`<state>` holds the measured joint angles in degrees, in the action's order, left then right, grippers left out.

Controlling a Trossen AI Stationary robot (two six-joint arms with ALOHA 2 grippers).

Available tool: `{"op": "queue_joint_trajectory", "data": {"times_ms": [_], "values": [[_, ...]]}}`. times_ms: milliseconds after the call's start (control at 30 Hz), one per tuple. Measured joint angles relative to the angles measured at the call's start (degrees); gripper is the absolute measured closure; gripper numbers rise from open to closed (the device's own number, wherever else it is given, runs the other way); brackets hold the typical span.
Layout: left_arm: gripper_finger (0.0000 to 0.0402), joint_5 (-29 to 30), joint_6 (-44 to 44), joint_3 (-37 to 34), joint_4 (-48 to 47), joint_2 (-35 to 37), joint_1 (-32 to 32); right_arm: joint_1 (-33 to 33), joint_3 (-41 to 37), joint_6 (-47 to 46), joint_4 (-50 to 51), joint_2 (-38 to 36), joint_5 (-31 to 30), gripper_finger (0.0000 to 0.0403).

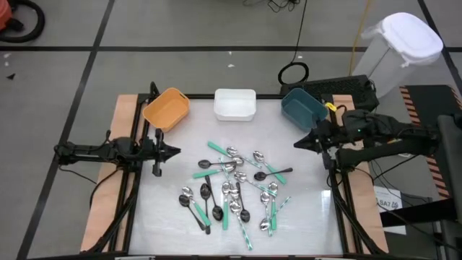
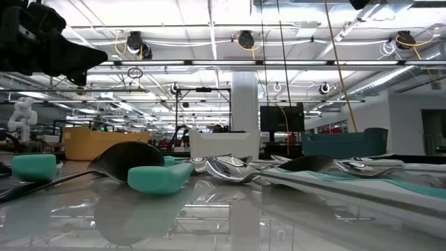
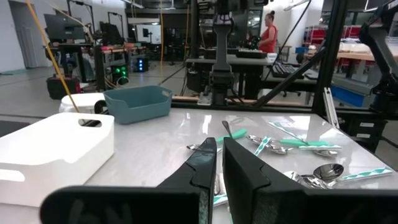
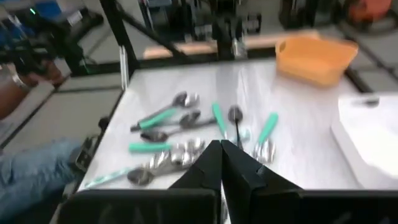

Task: Sort silverware by color (type)
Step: Put the blue patterned spoon into the blue bin

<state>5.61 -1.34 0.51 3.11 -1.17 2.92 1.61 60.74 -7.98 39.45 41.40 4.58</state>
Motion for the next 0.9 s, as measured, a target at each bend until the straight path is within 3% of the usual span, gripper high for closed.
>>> {"op": "queue_joint_trajectory", "data": {"times_ms": [100, 300, 533, 900], "values": [[0.0371, 0.0, -3.5, 0.0, -0.1, 0.0, 0.0, 0.4, 2.7, -1.2, 5.2, 2.8, -0.8, 0.0403], [0.0371, 0.0, -10.2, 0.0, -1.2, 0.0, 0.0, 5.0, 0.2, -4.4, 10.8, 6.2, -9.2, 0.0403], [0.0371, 0.0, -14.5, 0.0, -1.6, -0.2, 0.3, 12.5, -4.7, -9.2, 10.6, 12.1, -9.3, 0.0403], [0.0371, 0.0, -10.3, 0.0, -1.8, -0.3, 0.3, 26.0, -5.8, -14.0, 10.1, 27.4, -9.1, 0.0385]]}}
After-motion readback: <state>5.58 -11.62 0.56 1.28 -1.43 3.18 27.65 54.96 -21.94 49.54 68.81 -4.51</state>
